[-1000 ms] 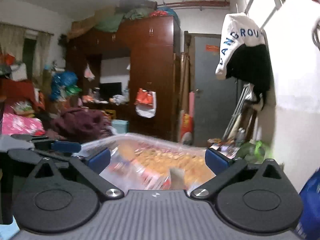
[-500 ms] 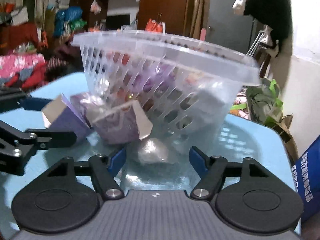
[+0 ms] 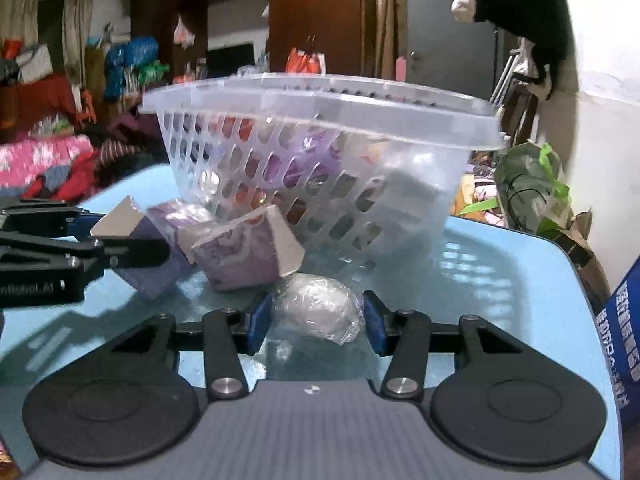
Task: Organize objects
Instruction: 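Grasp the blue white-topped box with the left gripper while the right gripper grasps the bagged white ball, then carry both held items over the white basket and open both grippers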
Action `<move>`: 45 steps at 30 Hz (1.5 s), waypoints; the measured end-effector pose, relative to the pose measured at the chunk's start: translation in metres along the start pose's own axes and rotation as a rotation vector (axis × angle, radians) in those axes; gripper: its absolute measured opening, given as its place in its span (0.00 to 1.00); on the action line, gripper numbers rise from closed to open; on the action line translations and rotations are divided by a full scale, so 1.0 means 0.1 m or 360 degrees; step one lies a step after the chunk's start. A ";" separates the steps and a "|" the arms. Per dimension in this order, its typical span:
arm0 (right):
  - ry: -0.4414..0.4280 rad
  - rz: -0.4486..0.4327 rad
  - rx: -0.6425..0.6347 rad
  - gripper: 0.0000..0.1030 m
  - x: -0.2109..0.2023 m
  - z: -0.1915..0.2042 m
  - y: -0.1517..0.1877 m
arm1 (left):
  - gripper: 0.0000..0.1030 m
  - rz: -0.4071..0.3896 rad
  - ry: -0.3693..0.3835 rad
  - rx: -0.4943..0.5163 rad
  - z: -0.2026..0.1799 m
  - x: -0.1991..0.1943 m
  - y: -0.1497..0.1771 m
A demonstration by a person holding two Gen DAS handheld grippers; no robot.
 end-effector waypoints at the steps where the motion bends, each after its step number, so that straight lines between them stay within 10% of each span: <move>1: 0.0019 -0.0022 -0.0007 0.51 -0.03 0.02 -0.01 | 0.42 -0.0028 0.0013 -0.0022 0.02 -0.02 0.00; 19: 0.0124 -0.0207 -0.0009 0.51 -0.15 0.07 -0.04 | 0.42 -0.0310 0.0155 -0.0072 0.04 -0.21 -0.05; 33: 0.0063 -0.0298 -0.0032 0.50 -0.22 0.13 -0.02 | 0.42 -0.0351 0.0093 -0.0084 0.07 -0.25 -0.04; 39: 0.0061 -0.0492 -0.0071 0.50 -0.43 0.21 -0.04 | 0.42 -0.0581 0.0025 -0.0041 0.02 -0.45 -0.05; 45: 0.0005 -0.0663 -0.0096 0.50 -0.78 0.26 -0.57 | 0.42 -0.0720 0.0131 -0.0059 -0.02 -0.69 -0.61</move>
Point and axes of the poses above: each gripper's, at about its wrist camera, not at the fingertips, and x roughly the way its jaws point, z to its left, y to its underside, the point moved 4 cm from there along x, roughly the way its jaws point, and after that the axes turned 12 degrees about -y, right-handed, at the moved point
